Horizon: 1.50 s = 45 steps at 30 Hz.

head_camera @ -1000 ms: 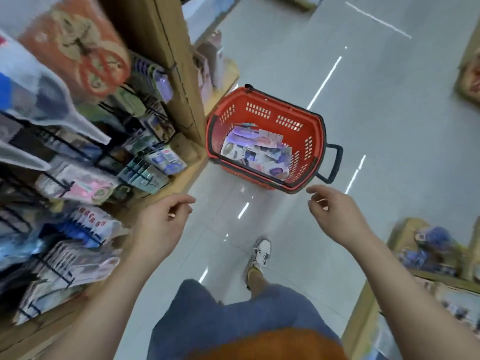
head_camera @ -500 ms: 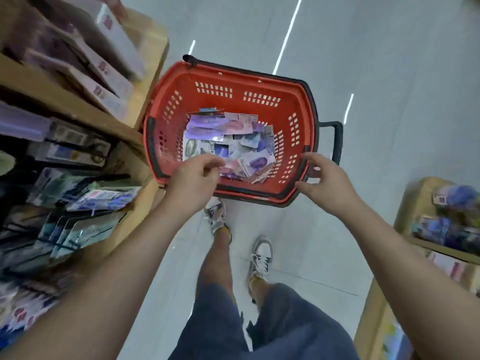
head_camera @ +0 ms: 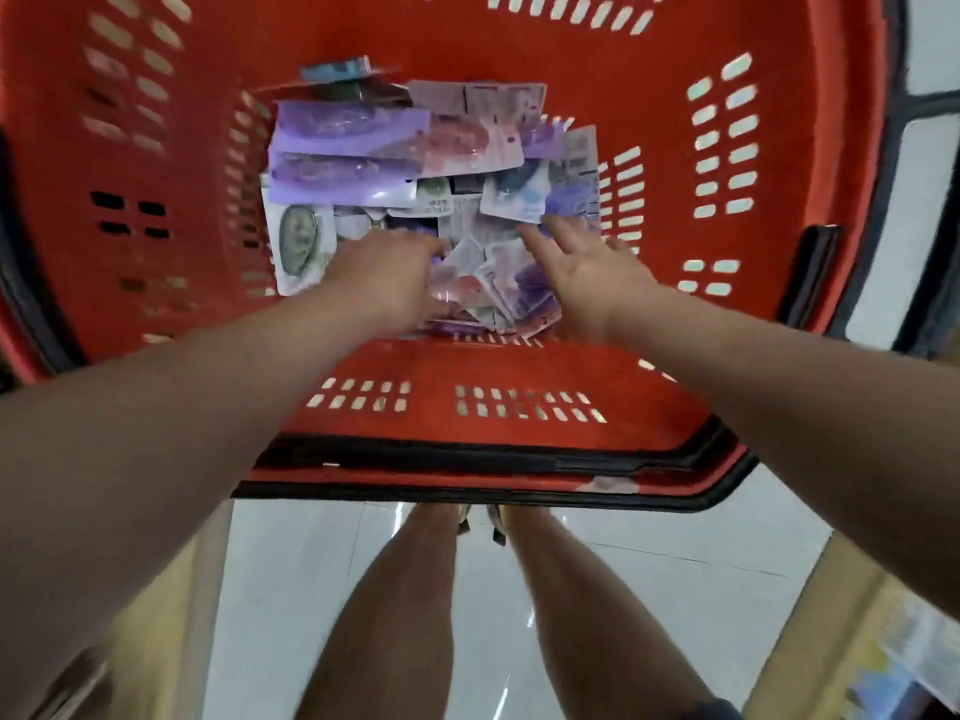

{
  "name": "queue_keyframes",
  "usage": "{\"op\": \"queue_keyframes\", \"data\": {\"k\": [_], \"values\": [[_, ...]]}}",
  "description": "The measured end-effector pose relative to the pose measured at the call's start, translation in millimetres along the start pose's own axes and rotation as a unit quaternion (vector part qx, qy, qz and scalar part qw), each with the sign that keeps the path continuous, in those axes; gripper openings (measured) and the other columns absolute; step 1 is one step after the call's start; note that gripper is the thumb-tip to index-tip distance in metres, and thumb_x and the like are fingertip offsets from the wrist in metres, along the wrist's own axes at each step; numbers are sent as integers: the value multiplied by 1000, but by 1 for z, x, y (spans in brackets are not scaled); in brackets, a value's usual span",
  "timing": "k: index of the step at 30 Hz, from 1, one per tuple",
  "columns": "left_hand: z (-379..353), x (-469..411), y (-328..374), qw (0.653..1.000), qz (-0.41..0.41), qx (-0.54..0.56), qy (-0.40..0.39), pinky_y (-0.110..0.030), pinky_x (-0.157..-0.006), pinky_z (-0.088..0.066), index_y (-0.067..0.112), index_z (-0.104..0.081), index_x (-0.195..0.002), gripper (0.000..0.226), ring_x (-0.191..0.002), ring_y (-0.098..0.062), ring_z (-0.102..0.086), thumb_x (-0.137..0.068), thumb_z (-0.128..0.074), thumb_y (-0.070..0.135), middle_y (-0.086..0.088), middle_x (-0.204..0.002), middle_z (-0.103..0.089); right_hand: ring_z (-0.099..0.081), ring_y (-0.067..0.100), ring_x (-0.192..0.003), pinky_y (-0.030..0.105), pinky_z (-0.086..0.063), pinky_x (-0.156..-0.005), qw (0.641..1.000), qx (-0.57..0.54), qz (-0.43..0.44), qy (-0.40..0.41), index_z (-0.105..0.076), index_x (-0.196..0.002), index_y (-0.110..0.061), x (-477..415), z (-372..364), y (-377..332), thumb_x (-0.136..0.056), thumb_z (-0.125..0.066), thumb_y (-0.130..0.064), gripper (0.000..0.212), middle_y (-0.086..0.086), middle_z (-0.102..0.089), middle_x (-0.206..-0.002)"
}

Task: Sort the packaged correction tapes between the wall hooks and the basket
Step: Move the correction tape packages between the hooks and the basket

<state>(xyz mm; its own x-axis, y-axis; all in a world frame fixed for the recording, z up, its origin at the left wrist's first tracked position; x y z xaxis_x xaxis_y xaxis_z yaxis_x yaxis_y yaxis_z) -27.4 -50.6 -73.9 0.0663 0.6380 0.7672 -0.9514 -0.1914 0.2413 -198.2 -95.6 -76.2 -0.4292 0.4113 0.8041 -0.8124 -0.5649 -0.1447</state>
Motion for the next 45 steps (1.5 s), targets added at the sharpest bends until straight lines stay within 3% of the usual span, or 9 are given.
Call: {"op": "queue_keyframes", "data": {"k": [4,9,12,19,24,29,32,40,45], "values": [[-40,-56,-1,998,-19,-57,-19,-39,-79,-49,25,-51,-127,47,-108,-35,-60,-88,-66,46,-11,-122,-60,-15,28,-151,58,-10,-119,996,82,22,-15,4,-158,-16,-52,-30,2,-82,-75,-25,110,13,-7,-165],[-49,-91,6,990,-30,-134,26,-35,-66,-39,29,-65,-109,18,-102,-33,-63,-92,-64,25,-7,-109,-65,-34,35,-131,56,-30,-105,989,132,36,52,-22,-151,-29,-82,-32,1,-69,-83,-49,105,15,-32,-144],[-53,-90,4,989,-37,-139,31,-34,-63,-38,23,-69,-100,19,-97,-35,-64,-86,-65,12,-7,-100,-66,-40,33,-123,55,-37,-98,986,148,47,59,-25,-143,-35,-82,-37,7,-56,-93,-37,110,11,-34,-139],[12,-56,-46,981,10,105,164,-34,-74,-46,12,-70,-101,14,-93,-32,-62,-89,-64,16,-11,-96,-68,-52,31,-114,47,-35,-97,981,144,83,99,-26,-144,-28,-58,-28,5,-80,-76,-23,82,12,-43,-136],[57,-21,-82,841,63,463,272,-26,-76,-57,24,-71,-97,17,-80,1,-68,-87,-68,10,12,-93,-71,-51,31,-117,45,-34,-97,993,70,63,65,-41,-139,-21,-57,-14,6,-83,-72,-34,65,10,-57,-123],[59,-9,-78,727,51,656,197,-43,-74,-62,14,-68,-102,20,-91,-21,-74,-98,-52,3,1,-93,-77,-63,28,-88,37,-52,-74,977,-204,-3,64,-58,-110,-16,-49,31,18,-76,-79,-30,42,5,-64,-96],[43,-10,-71,694,64,706,127,-42,-72,-60,2,-62,-118,25,-95,-27,-73,-102,-43,4,-8,-104,-75,-70,21,-78,33,-57,-70,918,-391,-46,48,-62,-106,-15,-37,51,24,-75,-84,-23,39,1,-71,-91],[10,-4,-38,570,162,795,126,-51,-68,-61,6,-56,-128,28,-91,-32,-73,-104,-41,6,-17,-109,-72,-74,28,-94,39,-62,-72,627,-779,-25,-2,-65,-114,-12,-18,55,8,-89,-61,4,30,12,-76,-105],[-1,2,-4,578,177,782,153,-47,-72,-60,20,-58,-120,20,-61,-17,-68,-106,-43,20,-8,-89,-70,-72,25,-101,42,-61,-79,557,-826,-69,57,-49,-139,-15,-22,35,-8,-96,-62,-23,45,9,-71,-120]]}}
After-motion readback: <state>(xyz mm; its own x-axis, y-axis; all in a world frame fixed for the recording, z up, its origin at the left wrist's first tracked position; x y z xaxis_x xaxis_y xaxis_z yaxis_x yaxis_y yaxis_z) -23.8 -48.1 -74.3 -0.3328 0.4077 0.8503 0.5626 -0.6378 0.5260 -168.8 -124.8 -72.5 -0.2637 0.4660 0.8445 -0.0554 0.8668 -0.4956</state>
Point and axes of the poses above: each hand's wrist, its own x-axis away from the middle knuckle, its own z-axis out of the back of the hand, y = z × x, the point moved 6 cm from there along -x, towards the middle knuckle
